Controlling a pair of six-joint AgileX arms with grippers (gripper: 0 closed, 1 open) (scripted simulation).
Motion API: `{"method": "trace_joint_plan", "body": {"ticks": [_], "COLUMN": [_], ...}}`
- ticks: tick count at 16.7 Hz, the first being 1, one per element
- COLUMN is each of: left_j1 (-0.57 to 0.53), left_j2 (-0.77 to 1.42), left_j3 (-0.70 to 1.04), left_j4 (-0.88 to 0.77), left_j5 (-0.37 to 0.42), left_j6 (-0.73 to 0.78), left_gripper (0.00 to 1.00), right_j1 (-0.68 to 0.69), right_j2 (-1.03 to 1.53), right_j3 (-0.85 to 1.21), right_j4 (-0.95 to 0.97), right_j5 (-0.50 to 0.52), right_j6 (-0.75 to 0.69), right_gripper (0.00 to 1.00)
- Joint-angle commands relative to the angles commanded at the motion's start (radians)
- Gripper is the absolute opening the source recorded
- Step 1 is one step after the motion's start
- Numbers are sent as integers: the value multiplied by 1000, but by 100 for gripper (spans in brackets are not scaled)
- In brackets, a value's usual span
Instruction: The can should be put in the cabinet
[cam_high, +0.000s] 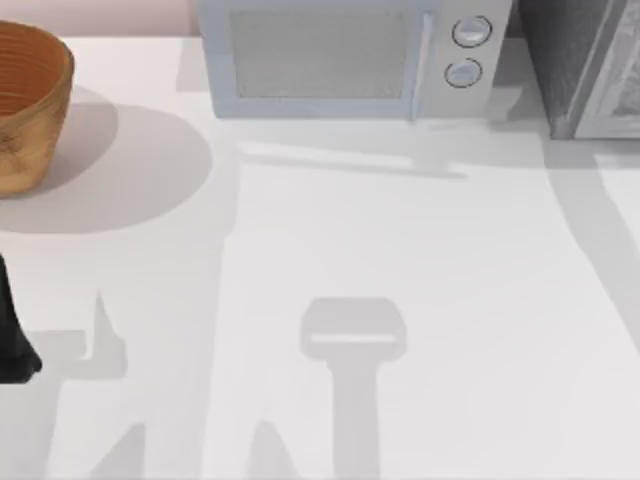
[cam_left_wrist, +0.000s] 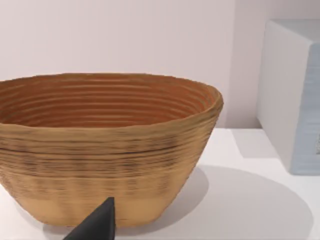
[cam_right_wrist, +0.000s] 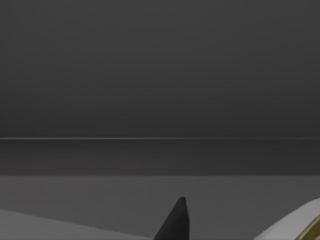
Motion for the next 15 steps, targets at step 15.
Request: {"method": "trace_joint_plan", "body": {"ticks": [15], "left_j1": [0], "left_j2": [0], "left_j3": [0], "left_j4": [0], "left_j5": [0], "left_j6": [0], "left_gripper": [100], "right_j1": [-45], "right_j2": [340], "right_j3": [447], "right_j4": [-116], "right_j5": [-17], "right_j6": [5], "right_gripper": [0]}}
